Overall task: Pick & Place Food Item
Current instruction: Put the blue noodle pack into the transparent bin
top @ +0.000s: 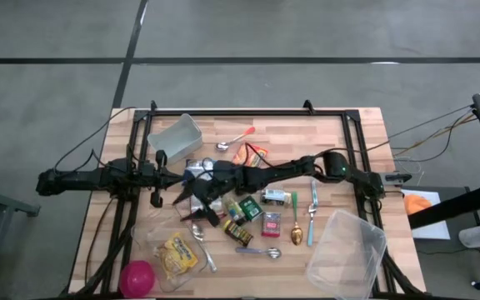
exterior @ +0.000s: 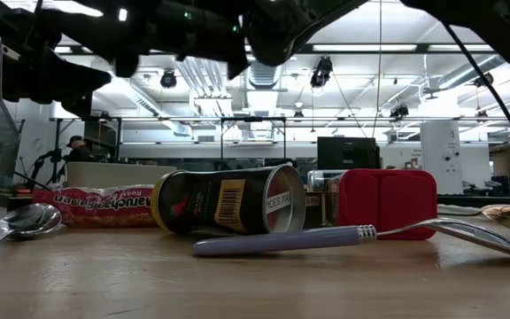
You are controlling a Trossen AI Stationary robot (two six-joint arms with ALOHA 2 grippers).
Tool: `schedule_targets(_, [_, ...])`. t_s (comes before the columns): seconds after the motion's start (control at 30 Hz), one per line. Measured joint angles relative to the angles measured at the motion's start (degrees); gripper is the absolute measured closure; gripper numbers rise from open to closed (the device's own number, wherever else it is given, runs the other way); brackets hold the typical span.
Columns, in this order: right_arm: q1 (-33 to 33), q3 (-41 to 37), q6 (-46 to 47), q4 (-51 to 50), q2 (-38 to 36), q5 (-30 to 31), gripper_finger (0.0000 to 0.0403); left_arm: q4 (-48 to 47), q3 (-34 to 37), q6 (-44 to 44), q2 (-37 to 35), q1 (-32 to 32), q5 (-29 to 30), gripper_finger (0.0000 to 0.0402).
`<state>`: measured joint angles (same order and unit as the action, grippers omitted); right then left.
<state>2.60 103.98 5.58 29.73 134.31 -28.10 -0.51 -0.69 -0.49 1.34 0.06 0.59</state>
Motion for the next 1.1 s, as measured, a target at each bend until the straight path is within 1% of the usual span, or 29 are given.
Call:
schedule_targets(0.1, [0.2, -2.3, -1.5, -4.8, -3.7, 9.2, 0.0126, 0.0, 0.0, 0.0, 0.0, 0.0, 0.0, 0.0402])
schedule_targets(0.17, [0.5, -4.4, -3.4, -7.3, -6.4, 14.1, 0.0126, 0.0, 0.0, 0.0, 0.0, 0.0, 0.0, 0.0402])
schedule_targets(0.23, [0.9, -7.4, -5.4, -8.3, -9.2, 16.9, 0.0126, 0.0, 0.0, 0.0, 0.0, 0.0, 0.0, 0.0402])
schedule_targets(0.33, [1.1, -13.3, -6.1, -7.8, -13.3, 19.8, 0.0126, 0.0, 0.0, 0.0, 0.0, 0.0, 0.0, 0.0402])
schedule_targets(0.47, [0.7, -24.3, -5.7, -2.5, -20.0, 23.0, 0.0126, 0.0, 0.0, 0.0, 0.0, 0.0, 0.0, 0.0402])
schedule_targets(0.67, [0.8, -43.4, -6.3, 9.8, -31.7, 32.3, 0.0126, 0.1, 0.0, 0.0, 0.1, 0.0, 0.0, 0.0402])
schedule_targets(0.77, [0.5, -52.1, -10.1, 14.0, -38.2, 34.8, 0.0126, 0.1, 0.0, 0.0, 0.2, 0.0, 0.0, 0.0402])
schedule_targets(0.83, [0.1, -57.3, -12.3, 14.9, -42.9, 35.6, 0.0126, 0.1, 0.0, 0.0, 0.4, 0.0, 0.0, 0.0402])
schedule_targets(1.1, [-1.2, -75.3, -18.0, 14.9, -62.0, 35.8, 0.0126, 0.1, 0.0, 0.0, 0.4, 0.0, 0.0, 0.0402])
